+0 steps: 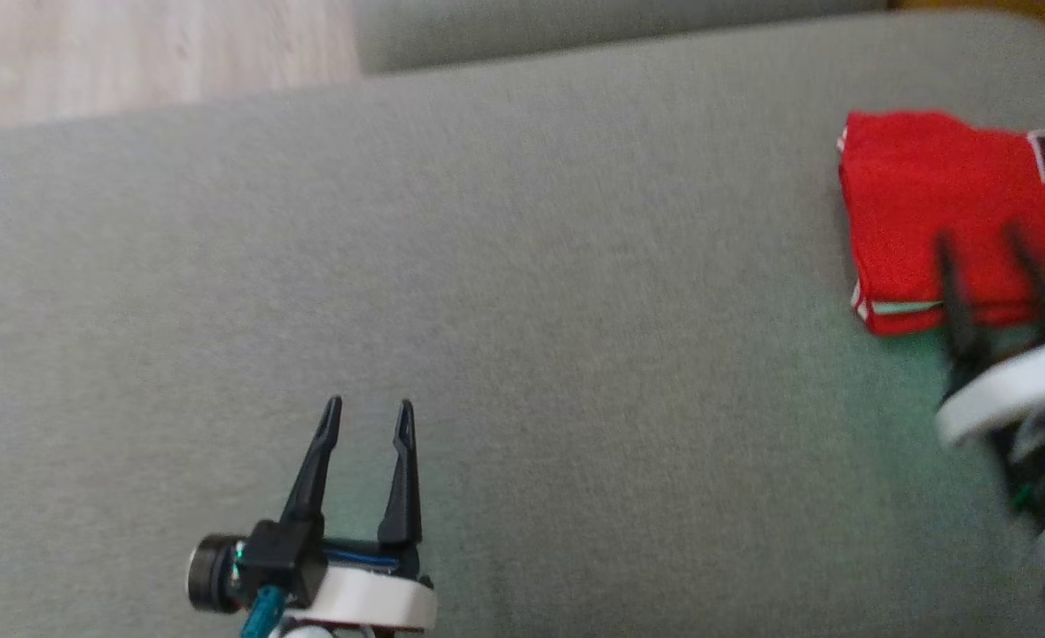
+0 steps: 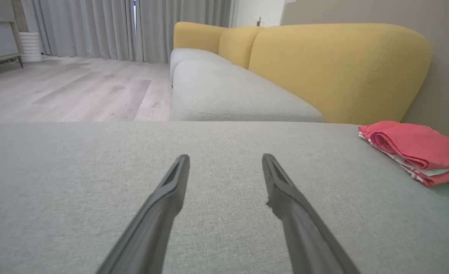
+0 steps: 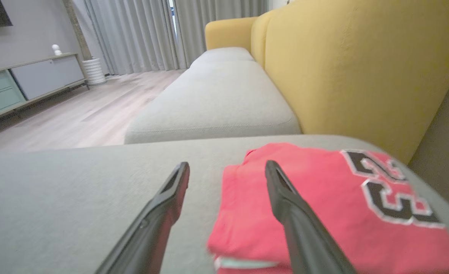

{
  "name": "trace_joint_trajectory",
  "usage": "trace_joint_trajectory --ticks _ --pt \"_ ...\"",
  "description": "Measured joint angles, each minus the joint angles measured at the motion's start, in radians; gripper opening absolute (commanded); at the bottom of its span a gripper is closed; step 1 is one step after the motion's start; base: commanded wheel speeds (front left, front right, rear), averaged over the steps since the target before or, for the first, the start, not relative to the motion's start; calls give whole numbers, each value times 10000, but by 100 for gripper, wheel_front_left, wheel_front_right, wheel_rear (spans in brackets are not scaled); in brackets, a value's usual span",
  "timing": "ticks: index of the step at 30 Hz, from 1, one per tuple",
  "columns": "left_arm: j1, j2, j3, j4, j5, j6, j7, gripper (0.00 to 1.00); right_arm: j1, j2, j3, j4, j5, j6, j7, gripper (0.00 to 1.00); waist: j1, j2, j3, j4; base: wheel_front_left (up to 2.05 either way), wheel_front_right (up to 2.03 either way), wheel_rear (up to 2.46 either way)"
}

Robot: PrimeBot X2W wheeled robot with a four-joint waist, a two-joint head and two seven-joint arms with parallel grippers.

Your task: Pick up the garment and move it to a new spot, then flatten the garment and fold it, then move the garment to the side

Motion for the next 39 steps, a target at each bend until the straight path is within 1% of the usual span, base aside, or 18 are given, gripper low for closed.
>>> trace_joint_trajectory --ticks 2,6,8,10,12,16,21,22,26,29,34,35,39 --pt "180 -2 -10 6 -113 171 0 100 978 811 -418 -357 -416 0 -40 100 -1 0 -455 148 0 0 0" --pt "634 -2 -36 77 -284 176 0 100 3163 2692 -1967 -1808 -1499 0 -42 100 -3 0 -1311 503 0 0 0" --pt "840 0 10 125 -284 171 0 100 4178 3331 -2276 -2564 -2366 0 -42 100 -3 0 -1645 709 0 0 0" --pt "943 4 48 105 -270 107 0 100 5031 3942 -2660 -3221 -2995 0 -42 100 -2 1 -1932 893 0 0 0" --pt "1033 4 96 48 -144 -25 0 100 5648 4309 -3009 -3856 -3484 0 -44 100 -1 0 -2197 1034 0 0 0" --pt "1530 6 393 -314 303 -107 0 100 6494 4452 -3277 -4660 -3845 0 -69 100 -2 0 -2621 1165 0 0 0" --pt "2304 10 458 -583 807 -127 0 100 7484 4600 -3231 -4870 -4000 0 -69 100 0 1 -2906 1189 0 0 0" --pt "2420 10 456 -581 918 -192 0 100 7575 4602 -3260 -4892 -4000 0 -69 100 0 0 -2945 1187 0 0 0" --pt "2670 12 443 -573 1014 -299 0 100 7625 4608 -3283 -4934 -4000 0 -69 100 1 1 -3071 1214 0 0 0" --pt "2687 12 433 -543 1068 -466 0 100 7625 4608 -3269 -4941 -3996 0 -69 100 1 0 -3125 1264 0 0 0" --pt "2687 12 437 -541 1070 -474 0 100 7624 4610 -3235 -4957 -3981 0 -69 100 2 0 -3171 1316 0 0 0" --pt "2687 12 430 -483 1070 -464 4 0 7625 4610 -3225 -4903 -3965 -4 -67 0 2 0 -3172 1316 0 0 0" --pt "2740 56 447 -42 1058 -462 50 0 7732 4612 -3210 -4186 -3963 -4 -50 0 2 0 -3171 1316 0 0 0"
